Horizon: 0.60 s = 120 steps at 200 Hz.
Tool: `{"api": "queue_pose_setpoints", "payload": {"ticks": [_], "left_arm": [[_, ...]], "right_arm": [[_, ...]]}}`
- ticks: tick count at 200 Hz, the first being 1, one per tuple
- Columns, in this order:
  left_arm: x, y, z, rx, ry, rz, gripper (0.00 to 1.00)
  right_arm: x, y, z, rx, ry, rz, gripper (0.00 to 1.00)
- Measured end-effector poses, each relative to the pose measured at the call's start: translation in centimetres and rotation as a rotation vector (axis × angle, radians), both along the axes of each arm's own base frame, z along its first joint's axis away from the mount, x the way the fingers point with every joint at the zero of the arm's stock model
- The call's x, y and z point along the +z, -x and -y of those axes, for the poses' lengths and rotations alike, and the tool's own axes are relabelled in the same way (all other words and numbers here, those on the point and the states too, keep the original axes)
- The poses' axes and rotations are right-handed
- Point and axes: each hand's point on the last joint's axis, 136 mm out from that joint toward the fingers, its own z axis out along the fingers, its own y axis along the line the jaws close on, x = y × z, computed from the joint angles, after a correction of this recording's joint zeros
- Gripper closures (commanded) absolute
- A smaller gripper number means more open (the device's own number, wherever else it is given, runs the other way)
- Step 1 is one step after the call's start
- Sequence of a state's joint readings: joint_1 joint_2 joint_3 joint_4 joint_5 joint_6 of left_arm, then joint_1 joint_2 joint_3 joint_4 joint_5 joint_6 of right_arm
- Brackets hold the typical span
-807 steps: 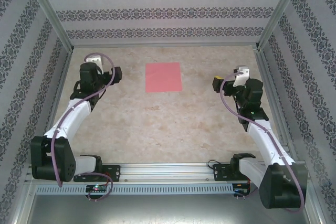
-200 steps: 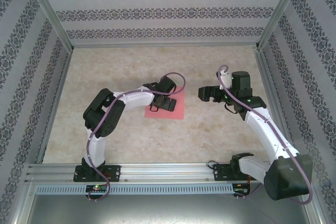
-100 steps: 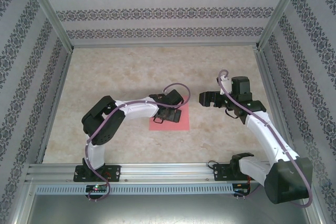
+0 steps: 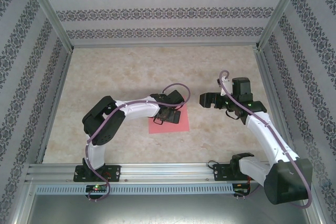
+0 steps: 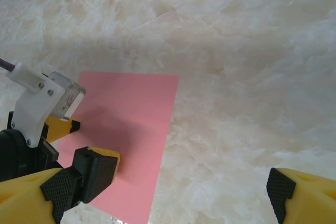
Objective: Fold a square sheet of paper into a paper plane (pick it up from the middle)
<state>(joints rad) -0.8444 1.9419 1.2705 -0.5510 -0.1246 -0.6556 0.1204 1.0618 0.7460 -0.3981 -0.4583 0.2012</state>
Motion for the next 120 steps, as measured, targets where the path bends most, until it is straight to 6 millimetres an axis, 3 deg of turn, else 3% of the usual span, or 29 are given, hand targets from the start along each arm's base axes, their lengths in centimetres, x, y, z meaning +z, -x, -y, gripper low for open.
{"api": "queue_pose_setpoints", "payload": {"ticks": [26,59,84,120], "left_arm": [[1.5,0.1,-0.2,-0.007,0.011,0.012,0.00],[6.5,0.1,-0.9,-0.035,0.096,0.080,0.00],[8.9,0.6,-3.5,-0.066,0.148,0.108,0.00],[9.0,0.9,-7.9,-0.045,0.214,0.089,0.00]], "right_arm": [[-0.5,0.8,-0.5,0.012,0.002,-0.040,0.02],[-0.8,1.8,-2.2,0.039,0.008,-0.087,0.02],[-1.4,2.5,-4.0,0.059,0.034,-0.140,0.02],[-2.7,2.9,-6.6,0.062,0.124,-0.197,0.02]]}}
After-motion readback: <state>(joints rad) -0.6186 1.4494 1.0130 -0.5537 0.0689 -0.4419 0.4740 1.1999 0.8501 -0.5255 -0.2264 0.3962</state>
